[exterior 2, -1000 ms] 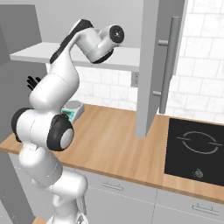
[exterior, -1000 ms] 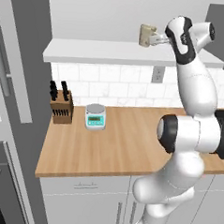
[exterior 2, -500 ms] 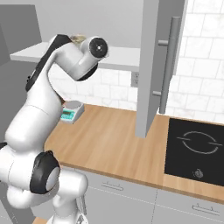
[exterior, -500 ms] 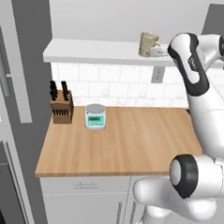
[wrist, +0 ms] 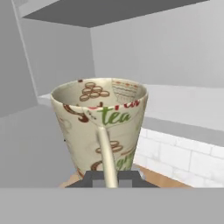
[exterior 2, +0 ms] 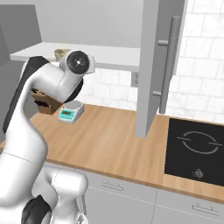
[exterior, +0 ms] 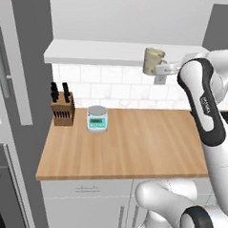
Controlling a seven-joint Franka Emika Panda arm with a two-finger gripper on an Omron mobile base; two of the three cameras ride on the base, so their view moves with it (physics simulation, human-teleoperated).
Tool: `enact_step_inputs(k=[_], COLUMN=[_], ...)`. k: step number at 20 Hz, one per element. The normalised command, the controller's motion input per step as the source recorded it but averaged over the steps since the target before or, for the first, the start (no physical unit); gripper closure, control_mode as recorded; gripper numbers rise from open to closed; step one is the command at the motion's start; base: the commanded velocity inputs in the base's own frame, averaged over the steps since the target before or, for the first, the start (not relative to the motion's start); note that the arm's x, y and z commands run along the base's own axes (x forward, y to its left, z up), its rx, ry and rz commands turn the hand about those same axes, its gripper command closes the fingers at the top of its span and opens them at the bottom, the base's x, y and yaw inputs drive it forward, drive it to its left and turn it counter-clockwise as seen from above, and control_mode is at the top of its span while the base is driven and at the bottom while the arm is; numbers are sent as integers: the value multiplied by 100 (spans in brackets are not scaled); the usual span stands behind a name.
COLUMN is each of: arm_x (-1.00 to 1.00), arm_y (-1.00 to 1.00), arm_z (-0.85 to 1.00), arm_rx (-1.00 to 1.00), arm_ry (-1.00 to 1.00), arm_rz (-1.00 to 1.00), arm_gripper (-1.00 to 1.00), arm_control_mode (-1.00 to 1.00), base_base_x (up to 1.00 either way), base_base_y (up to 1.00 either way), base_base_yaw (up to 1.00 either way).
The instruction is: Gather all objects into one cabinet and sort the glasses and bowls to opposite sides.
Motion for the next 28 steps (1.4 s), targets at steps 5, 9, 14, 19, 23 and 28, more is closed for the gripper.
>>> enact_step_inputs(k=[5,9,14,19,23,28], arm_x=[-95,-99,-100,-69,-16,0], arm_y=[9,0,0,0,0,0], arm_z=[-28,-35,-29,-18,-2,0], arm_rx=[-4,-2,0,0,0,0], arm_ry=[16,9,0,0,0,0], arm_rz=[-1,-4,-13,-8,0,0], arm_gripper=[100,100,100,100,100,100], arm_control_mode=[-100,-100,-100,-100,-100,100], base_base_x=[0,0,0,0,0,-36], base_base_y=[0,0,0,0,0,1], base_base_yaw=[0,0,0,0,0,0])
